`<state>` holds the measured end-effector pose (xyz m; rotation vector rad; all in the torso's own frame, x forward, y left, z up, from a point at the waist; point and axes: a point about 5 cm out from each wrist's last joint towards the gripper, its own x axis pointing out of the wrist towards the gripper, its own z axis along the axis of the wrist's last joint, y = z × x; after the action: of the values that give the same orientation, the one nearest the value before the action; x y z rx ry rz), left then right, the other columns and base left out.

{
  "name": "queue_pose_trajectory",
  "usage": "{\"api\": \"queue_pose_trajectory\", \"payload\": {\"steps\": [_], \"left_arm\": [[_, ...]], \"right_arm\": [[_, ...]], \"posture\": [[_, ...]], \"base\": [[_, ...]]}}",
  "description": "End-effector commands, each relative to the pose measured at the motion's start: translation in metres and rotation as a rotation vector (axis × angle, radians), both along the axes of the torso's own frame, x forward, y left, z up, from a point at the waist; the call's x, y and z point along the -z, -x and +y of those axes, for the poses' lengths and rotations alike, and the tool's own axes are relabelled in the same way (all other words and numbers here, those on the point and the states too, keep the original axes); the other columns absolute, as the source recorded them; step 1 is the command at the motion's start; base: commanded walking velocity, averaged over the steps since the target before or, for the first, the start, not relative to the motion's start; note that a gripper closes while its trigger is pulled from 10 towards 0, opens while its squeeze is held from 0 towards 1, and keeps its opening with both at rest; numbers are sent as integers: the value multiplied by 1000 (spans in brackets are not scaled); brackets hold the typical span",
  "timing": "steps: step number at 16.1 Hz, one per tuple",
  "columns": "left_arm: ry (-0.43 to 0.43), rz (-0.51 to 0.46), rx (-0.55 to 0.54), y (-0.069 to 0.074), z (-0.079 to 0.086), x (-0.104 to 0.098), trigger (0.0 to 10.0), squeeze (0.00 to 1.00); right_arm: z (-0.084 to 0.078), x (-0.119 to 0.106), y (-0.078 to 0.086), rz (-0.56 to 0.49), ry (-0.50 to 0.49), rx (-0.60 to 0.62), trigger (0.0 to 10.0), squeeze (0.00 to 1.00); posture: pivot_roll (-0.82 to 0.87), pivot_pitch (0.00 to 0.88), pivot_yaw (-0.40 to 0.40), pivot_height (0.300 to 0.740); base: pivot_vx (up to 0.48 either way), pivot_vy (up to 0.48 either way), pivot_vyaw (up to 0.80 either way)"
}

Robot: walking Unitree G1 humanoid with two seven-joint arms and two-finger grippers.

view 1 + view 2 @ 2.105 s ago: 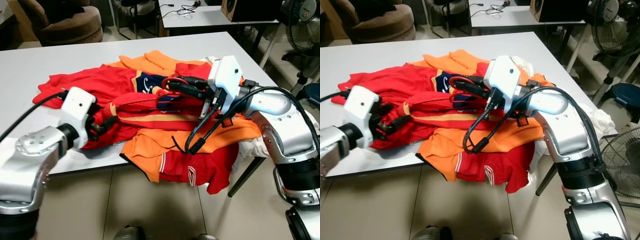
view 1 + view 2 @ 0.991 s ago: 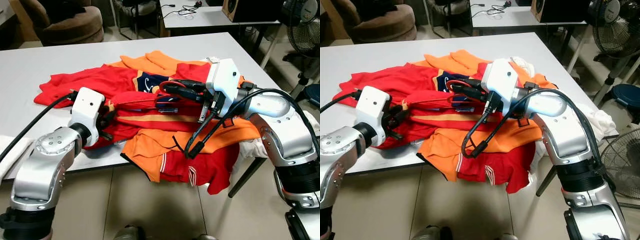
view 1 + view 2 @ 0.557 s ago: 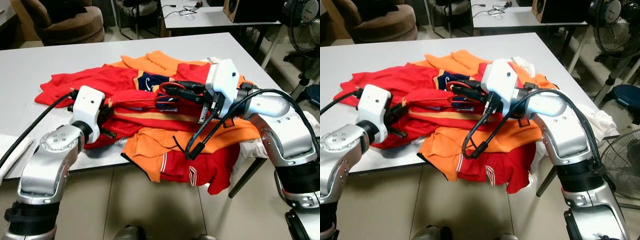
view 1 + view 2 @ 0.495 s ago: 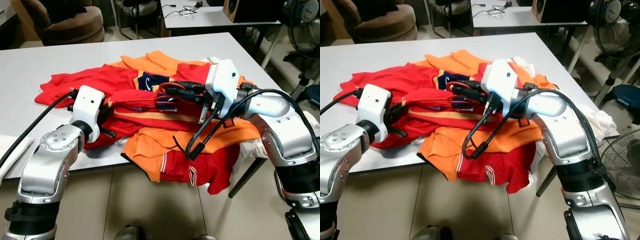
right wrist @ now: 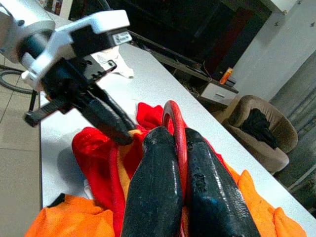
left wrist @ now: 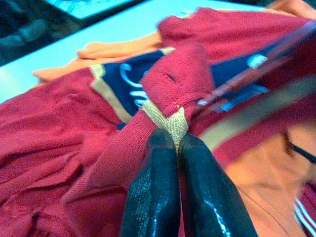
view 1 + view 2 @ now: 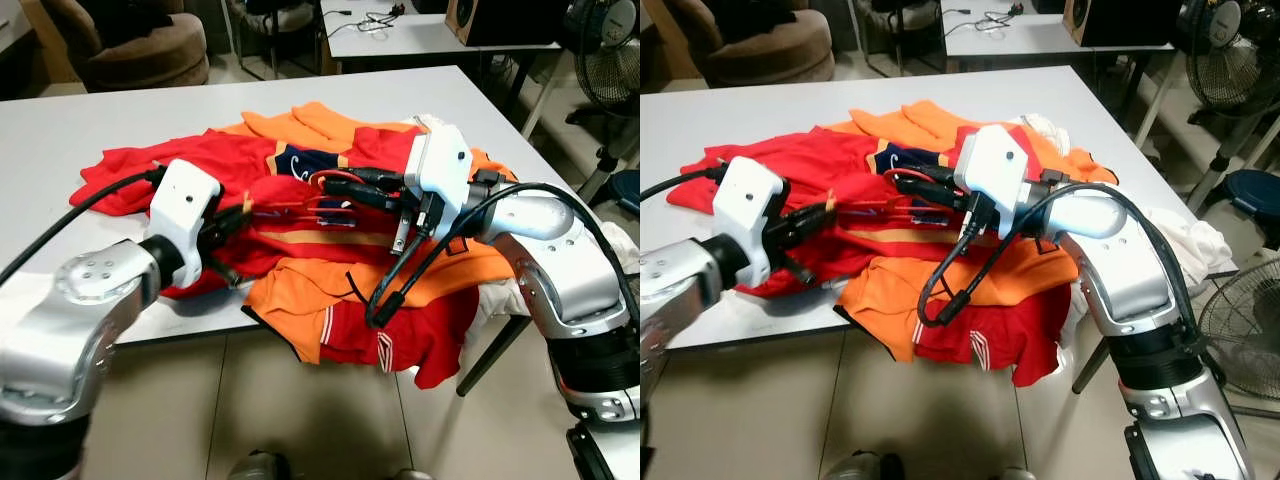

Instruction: Hang hanger

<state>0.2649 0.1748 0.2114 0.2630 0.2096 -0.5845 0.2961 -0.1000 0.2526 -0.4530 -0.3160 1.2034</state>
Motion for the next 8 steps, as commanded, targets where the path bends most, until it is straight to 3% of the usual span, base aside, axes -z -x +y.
{"api": "queue_pose_trajectory", "payload": {"steps": [1,4,6,7,8], "left_arm": [[-8,23,62,6,-4,0,0,0],[25,43,133,12,-11,-6,0,0],[60,7,135,8,-17,-12,0,0],[62,-20,127,5,-20,-14,6392,0],[60,-29,120,4,-21,-14,10000,0]], "right_arm": [[3,-2,1,-18,3,-7,0,0],[2,-2,0,-20,3,-3,0,0],[3,-2,0,-18,2,-2,0,0],[3,-1,0,-17,3,-2,0,0],[3,-1,0,-17,4,-2,0,0]], "posture": [[-147,40,58,740],[-144,40,57,740],[-145,42,57,740],[-149,41,59,740],[-149,42,59,740]], "base": [[0,0,0],[0,0,0],[0,0,0],[0,0,0],[0,0,0]]}}
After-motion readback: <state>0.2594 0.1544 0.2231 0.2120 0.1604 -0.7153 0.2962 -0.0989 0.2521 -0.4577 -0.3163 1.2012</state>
